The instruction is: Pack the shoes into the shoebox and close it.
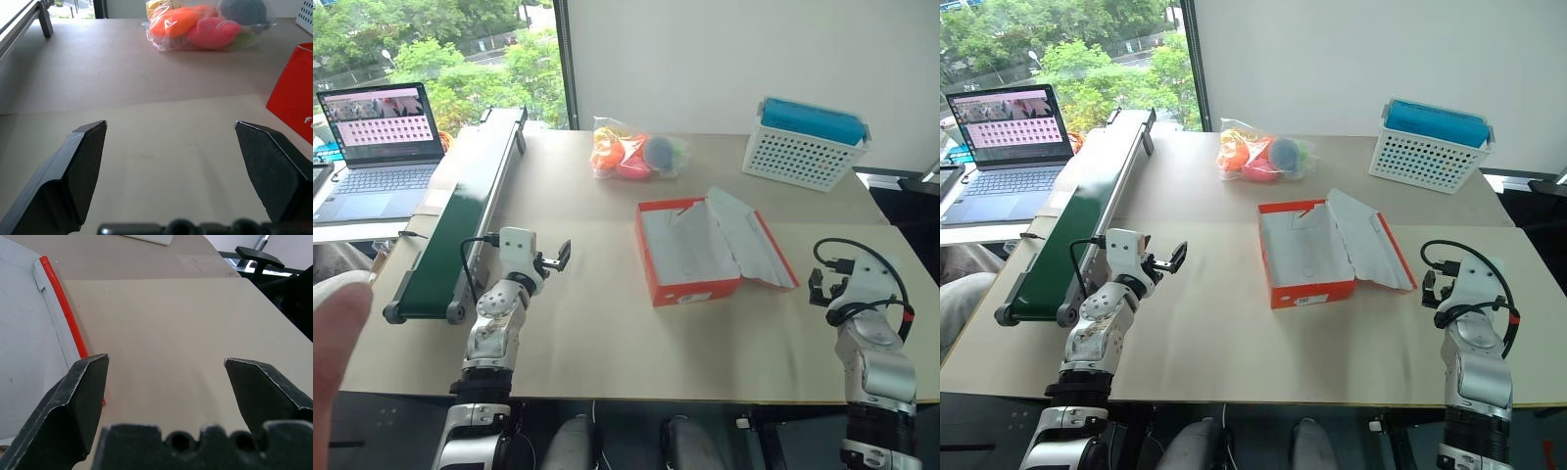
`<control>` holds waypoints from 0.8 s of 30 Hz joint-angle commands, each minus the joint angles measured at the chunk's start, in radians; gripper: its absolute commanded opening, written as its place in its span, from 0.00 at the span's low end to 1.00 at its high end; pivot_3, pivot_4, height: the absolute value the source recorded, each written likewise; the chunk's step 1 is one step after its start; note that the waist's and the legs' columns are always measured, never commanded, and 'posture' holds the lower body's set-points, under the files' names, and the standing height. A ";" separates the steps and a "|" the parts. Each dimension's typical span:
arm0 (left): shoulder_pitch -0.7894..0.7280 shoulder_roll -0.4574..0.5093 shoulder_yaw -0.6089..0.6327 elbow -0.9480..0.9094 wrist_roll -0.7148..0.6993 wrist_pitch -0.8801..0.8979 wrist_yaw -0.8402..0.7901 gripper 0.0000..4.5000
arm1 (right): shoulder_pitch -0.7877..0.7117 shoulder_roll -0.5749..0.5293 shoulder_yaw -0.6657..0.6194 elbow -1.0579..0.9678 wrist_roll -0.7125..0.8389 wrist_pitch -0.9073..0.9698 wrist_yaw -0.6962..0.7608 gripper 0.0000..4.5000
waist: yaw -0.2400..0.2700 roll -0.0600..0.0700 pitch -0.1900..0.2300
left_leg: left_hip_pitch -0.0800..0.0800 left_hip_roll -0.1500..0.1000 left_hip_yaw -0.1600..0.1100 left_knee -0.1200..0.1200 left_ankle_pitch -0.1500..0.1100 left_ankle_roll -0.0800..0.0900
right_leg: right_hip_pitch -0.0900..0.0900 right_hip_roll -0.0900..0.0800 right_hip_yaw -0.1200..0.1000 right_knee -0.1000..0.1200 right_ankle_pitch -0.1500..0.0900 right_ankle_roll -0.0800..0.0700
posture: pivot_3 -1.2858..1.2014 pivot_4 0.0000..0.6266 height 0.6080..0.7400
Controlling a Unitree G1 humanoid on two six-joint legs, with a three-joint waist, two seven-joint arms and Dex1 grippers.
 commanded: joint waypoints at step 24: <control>-0.060 0.339 0.226 0.057 -0.136 0.113 -0.121 1.00 | -0.240 -0.125 0.540 -0.456 0.427 0.313 0.528 0.99 | -0.009 -0.001 0.000 | -0.002 0.000 -0.003 0.005 -0.002 0.002 | 0.000 -0.001 -0.005 0.000 0.001 0.001 | 0.52 0.24 0.73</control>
